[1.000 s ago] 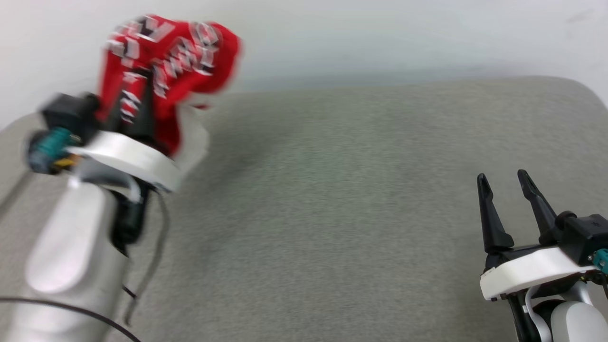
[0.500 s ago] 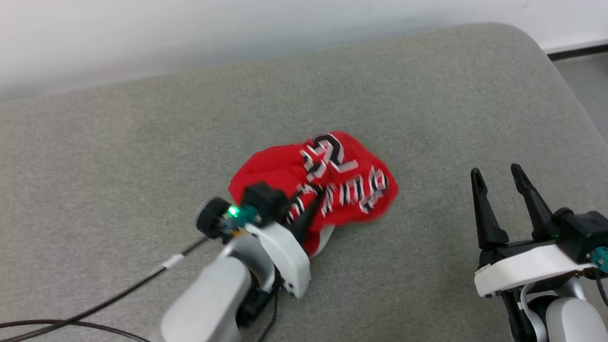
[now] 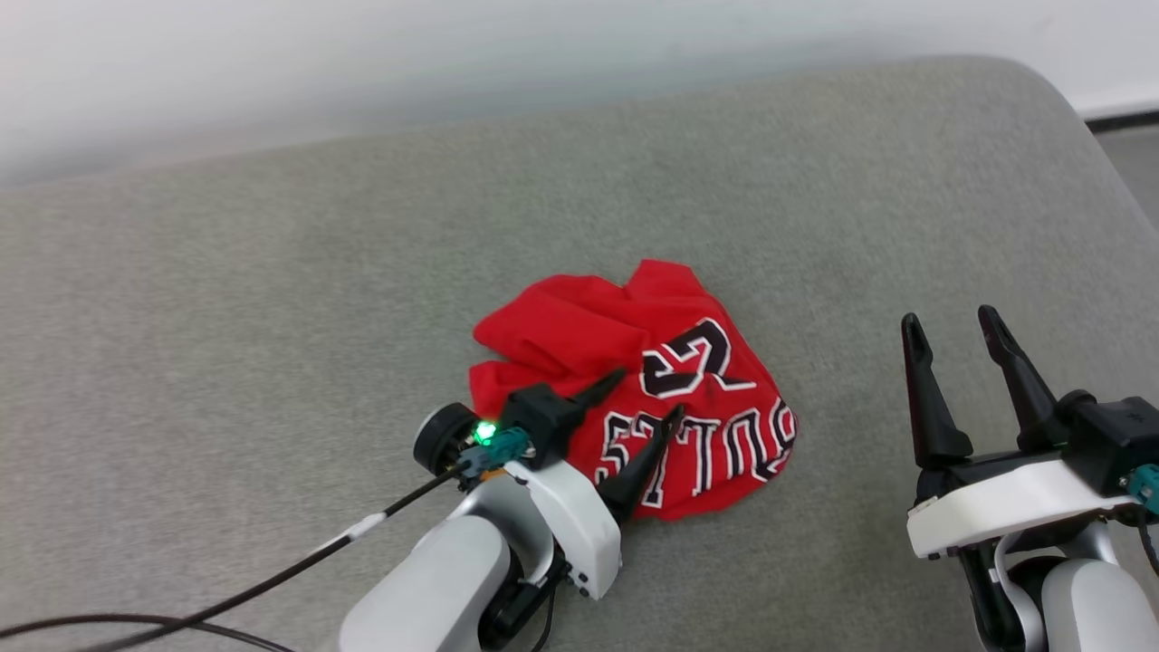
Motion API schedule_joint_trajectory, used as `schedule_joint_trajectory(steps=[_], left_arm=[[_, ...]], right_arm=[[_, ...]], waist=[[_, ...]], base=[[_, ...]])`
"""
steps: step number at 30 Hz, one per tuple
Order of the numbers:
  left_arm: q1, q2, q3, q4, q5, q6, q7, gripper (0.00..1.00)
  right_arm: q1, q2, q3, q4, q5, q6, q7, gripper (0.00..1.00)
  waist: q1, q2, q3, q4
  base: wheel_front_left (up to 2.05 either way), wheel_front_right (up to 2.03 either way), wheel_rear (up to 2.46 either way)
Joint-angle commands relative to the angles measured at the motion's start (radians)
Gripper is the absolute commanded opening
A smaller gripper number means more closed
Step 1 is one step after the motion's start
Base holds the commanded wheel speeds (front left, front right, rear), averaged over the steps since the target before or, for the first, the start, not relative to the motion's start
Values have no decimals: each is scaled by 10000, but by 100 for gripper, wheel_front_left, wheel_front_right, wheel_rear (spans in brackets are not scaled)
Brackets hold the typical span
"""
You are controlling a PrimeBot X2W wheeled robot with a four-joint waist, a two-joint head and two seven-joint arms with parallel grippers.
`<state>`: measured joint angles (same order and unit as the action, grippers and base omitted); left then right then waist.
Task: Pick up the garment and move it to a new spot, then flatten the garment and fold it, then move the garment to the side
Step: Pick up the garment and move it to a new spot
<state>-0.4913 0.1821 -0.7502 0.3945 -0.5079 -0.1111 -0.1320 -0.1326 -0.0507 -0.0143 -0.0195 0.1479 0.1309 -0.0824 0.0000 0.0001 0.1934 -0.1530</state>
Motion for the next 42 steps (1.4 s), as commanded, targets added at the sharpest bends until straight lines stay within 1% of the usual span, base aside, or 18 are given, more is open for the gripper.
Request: schedule_joint_trajectory(steps=[1,7,12,13,19,24,31,35,42], left_arm=[[38,-41,161,-174,-21,207,-334,100],[419,-72,881,-713,32,1120,-1099,100],[1058,146,1728,-1078,0,1797,-1297,100],[1058,146,1728,-1078,0,1797,-1297,100],[1889,556,2831,-1744,249,2421,-1345,100],[2707,1009,3620,-2237,480,2685,-1332,100],[3691,1453,4107,-2564,463,2786,-1332,100],[4052,1541,4242,-2718,411,2876,-1333,100],[4177,1620,4245,-2852,374,2927,-1309,100]], right_arm=[[37,6,-61,11,-63,-3,49,100],[271,6,-156,-82,-184,-3,283,100],[512,6,-167,-155,-247,-3,465,100],[512,6,-167,-155,-247,-3,465,100],[739,6,-139,-241,-245,-3,632,100],[924,6,-84,-285,-248,-3,757,100],[1289,6,-53,-310,-135,-3,878,100],[1424,6,-42,-348,-82,-3,913,100],[1388,6,-14,-422,-104,-3,952,100]], waist=[[0,-1,-393,326],[0,-1,-925,873],[0,-1,-1245,1292],[0,-1,-1245,1292],[0,-1,-1573,1661],[0,-1,-1842,1735],[0,-1,-2072,1589],[0,-1,-2114,1508],[0,-1,-2073,1530]], base=[[0,0,0],[0,0,0],[0,0,0],[0,0,0],[0,0,0],[0,0,0],[0,0,0],[0,0,0],[0,0,0]])
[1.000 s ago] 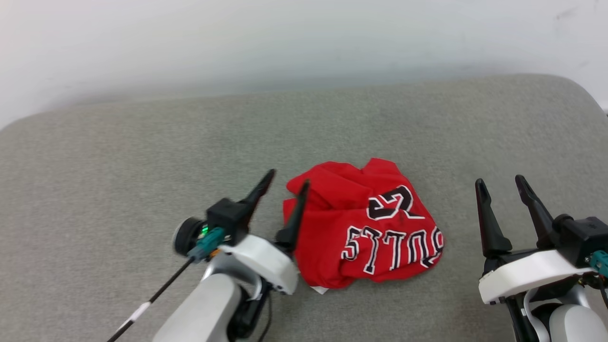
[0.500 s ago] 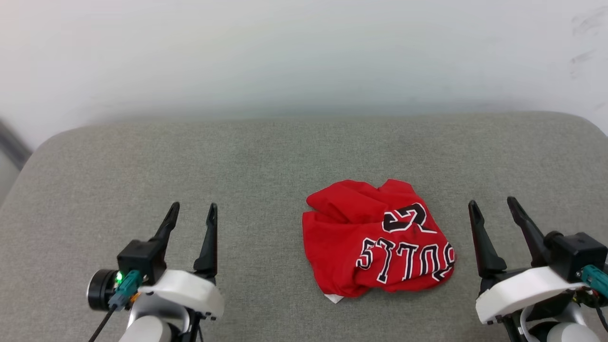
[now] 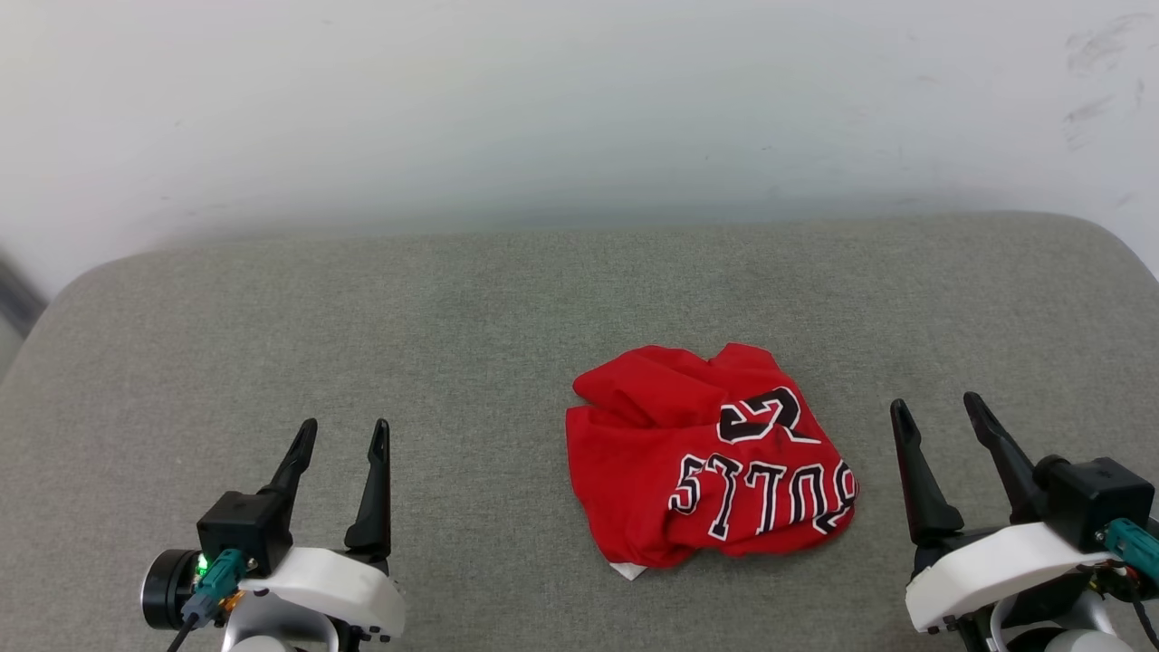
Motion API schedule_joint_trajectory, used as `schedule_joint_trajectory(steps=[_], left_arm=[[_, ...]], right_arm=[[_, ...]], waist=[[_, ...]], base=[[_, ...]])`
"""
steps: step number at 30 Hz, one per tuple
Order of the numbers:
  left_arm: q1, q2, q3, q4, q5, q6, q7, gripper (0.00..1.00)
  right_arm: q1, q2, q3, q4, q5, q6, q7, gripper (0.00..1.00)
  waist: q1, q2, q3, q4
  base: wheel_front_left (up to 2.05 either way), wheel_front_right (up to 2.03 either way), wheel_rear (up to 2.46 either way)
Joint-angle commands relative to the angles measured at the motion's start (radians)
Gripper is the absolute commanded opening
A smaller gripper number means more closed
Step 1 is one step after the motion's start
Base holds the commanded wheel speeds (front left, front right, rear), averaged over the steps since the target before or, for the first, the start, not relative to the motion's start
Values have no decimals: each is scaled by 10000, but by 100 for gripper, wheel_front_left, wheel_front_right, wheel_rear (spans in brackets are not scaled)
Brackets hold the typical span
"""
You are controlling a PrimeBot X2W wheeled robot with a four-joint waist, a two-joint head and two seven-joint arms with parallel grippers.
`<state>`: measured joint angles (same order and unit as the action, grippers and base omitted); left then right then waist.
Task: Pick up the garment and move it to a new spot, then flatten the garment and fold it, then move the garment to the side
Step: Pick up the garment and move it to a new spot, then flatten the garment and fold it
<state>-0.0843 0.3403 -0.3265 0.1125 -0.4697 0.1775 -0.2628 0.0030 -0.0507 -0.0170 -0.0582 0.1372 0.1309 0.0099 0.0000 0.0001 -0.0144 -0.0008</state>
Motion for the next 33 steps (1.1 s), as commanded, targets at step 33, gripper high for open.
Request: schedule_joint_trajectory(steps=[33], left_arm=[[-3090,-903,-2927,1436,-1379,-1891,6489,100]], right_arm=[[-996,8,524,273,170,-3,-261,100]], waist=[[0,-1,1735,-413]], base=[[0,0,0]])
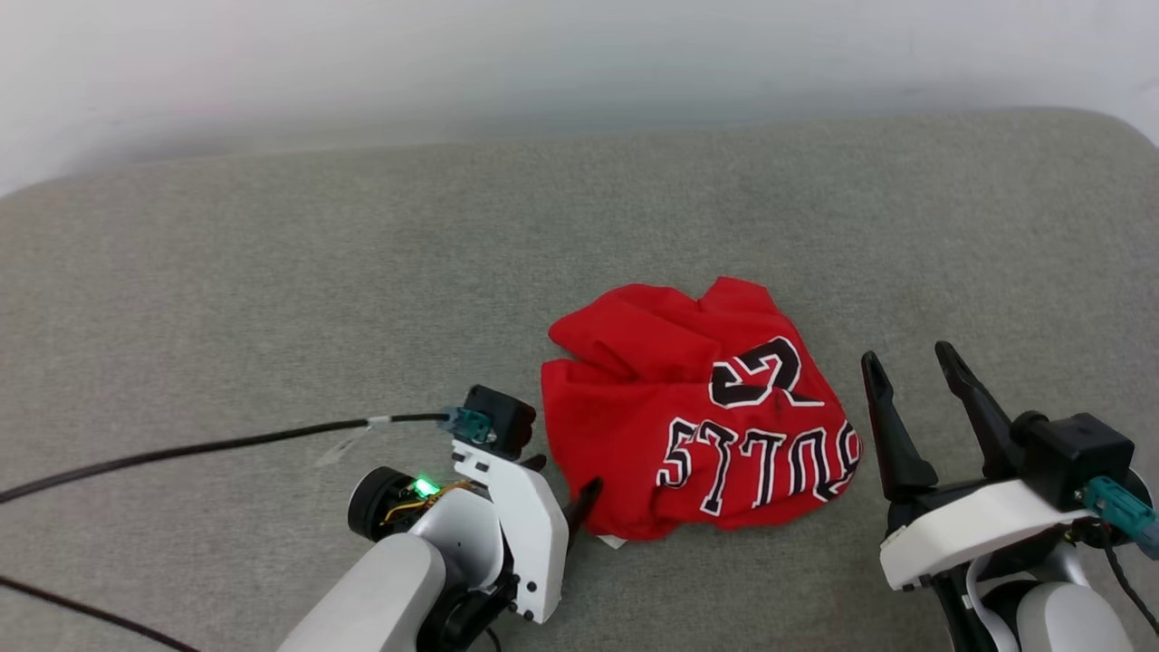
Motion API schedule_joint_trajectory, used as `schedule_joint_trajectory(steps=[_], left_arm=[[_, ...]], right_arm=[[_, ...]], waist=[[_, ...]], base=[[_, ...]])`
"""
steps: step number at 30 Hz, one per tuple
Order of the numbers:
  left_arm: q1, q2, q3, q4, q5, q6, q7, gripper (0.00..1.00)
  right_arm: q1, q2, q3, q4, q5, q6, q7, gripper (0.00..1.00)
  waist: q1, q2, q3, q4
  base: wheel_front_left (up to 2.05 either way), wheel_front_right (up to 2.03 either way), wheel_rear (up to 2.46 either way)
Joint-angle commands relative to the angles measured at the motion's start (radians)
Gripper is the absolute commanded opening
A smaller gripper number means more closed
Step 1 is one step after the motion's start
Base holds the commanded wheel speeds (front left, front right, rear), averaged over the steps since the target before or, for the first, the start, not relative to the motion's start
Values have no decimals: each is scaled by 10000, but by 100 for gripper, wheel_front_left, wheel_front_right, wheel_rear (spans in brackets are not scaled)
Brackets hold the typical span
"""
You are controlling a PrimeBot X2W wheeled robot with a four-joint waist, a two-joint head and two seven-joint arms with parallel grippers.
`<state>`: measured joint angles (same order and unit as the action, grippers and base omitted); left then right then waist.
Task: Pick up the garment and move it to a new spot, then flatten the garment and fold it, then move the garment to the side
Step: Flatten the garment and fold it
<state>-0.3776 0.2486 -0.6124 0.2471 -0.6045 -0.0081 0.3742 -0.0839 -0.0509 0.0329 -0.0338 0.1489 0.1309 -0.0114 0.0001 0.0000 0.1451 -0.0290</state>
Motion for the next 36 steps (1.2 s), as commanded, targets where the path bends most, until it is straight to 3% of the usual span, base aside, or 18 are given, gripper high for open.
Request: schedule_joint_trajectory(steps=[1,12,15,17,25,36], left_arm=[[-207,17,-137,196,-20,-78,252,100],[-600,173,-1329,1496,-27,-727,2490,100],[-659,243,-1478,1571,-82,-815,2804,0],[-685,262,-1482,1559,-85,-819,2798,0],[-910,845,-552,334,294,-198,1015,0],[1078,2578,1384,-1883,-271,1671,444,0]], right_arm=[[-154,10,50,58,78,-3,-68,100],[-439,9,87,332,221,-3,-347,100],[-499,9,86,427,270,-3,-411,100],[-523,9,86,455,276,-3,-438,100],[-427,10,-126,743,330,-2,-558,100],[-114,9,-596,550,173,-3,-418,100]], waist=[[-1,0,197,-182],[-1,0,743,-569],[-1,0,811,-610],[-1,0,831,-613],[-1,0,479,-344],[-1,0,141,61]], base=[[0,0,0],[0,0,0],[0,0,0],[0,0,0],[0,0,0],[0,0,0]])
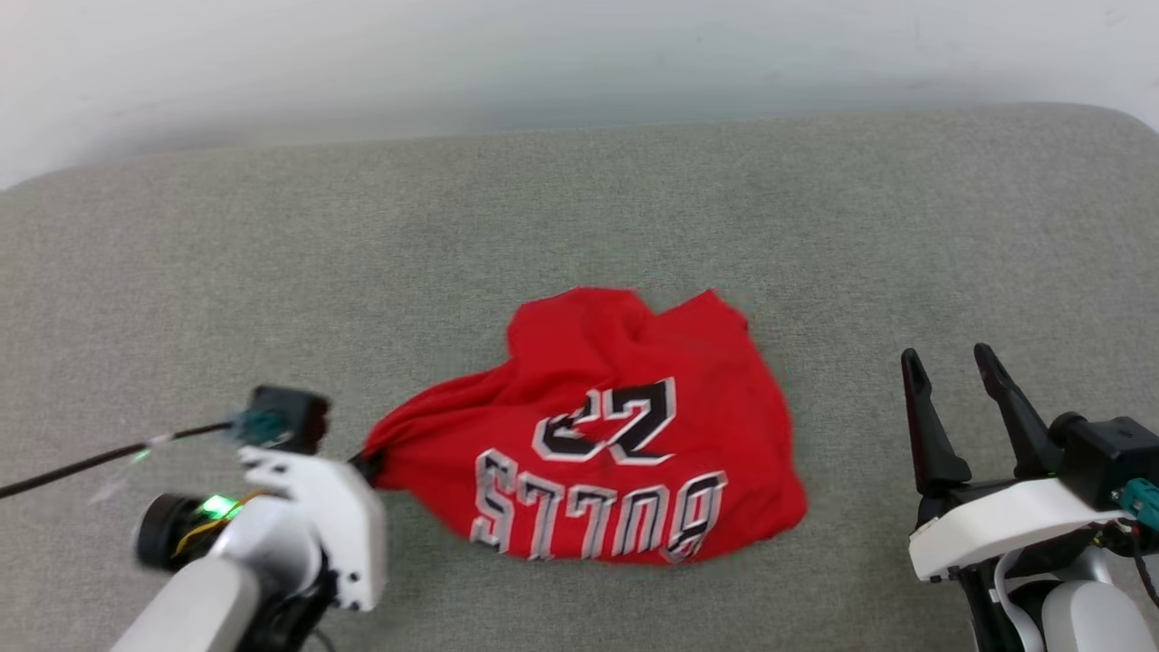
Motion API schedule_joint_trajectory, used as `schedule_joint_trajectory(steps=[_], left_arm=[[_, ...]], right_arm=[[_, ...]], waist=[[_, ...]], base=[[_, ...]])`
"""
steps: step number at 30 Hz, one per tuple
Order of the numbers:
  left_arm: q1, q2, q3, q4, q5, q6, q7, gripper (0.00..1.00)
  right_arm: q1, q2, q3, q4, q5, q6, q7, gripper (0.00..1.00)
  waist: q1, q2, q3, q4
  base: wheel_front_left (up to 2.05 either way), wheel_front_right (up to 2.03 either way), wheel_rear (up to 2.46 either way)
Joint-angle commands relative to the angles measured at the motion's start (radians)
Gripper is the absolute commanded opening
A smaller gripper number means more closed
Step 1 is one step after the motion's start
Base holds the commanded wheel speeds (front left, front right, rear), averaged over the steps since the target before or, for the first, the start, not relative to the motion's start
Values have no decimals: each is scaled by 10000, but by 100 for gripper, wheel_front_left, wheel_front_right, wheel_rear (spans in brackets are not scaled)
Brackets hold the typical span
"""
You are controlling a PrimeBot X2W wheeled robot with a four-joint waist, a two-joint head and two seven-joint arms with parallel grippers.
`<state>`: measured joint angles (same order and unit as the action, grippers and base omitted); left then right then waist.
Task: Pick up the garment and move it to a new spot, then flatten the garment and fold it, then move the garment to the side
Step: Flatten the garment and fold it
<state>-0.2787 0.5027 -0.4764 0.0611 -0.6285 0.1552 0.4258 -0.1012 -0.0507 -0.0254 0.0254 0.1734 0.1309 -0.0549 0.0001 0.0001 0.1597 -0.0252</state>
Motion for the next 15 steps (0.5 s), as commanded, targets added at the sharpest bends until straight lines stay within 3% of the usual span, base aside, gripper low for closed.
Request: schedule_joint_trajectory(steps=[1,5,8,9,10,11,15], left_arm=[[347,175,253,-105,-136,216,-83,0],[1324,442,943,-209,-627,767,-266,0],[2071,223,1262,-34,-1173,851,-535,0],[2134,140,1236,-5,-1221,815,-590,28],[2146,60,1233,1,-1245,777,-679,94],[2145,-10,1237,16,-1281,755,-789,100],[1982,-197,1273,-36,-1000,675,-1558,100]], right_arm=[[75,7,-59,-70,-90,-3,24,100],[145,7,-188,-171,-113,-3,79,100],[189,7,-263,-302,-145,-3,168,100],[203,7,-275,-327,-166,-3,185,100],[221,7,-289,-356,-189,-3,208,100],[243,7,-300,-379,-209,-3,233,100],[300,7,-314,-455,-254,-3,313,100]], waist=[[-1,-1,-5,48],[-1,-1,-16,132],[-1,-1,-54,181],[-1,-1,-80,191],[-1,-1,-112,201],[-1,-1,-147,213],[-1,-1,-370,218]], base=[[0,0,0],[0,0,0],[0,0,0],[0,0,0],[0,0,0],[0,0,0],[0,0,0]])
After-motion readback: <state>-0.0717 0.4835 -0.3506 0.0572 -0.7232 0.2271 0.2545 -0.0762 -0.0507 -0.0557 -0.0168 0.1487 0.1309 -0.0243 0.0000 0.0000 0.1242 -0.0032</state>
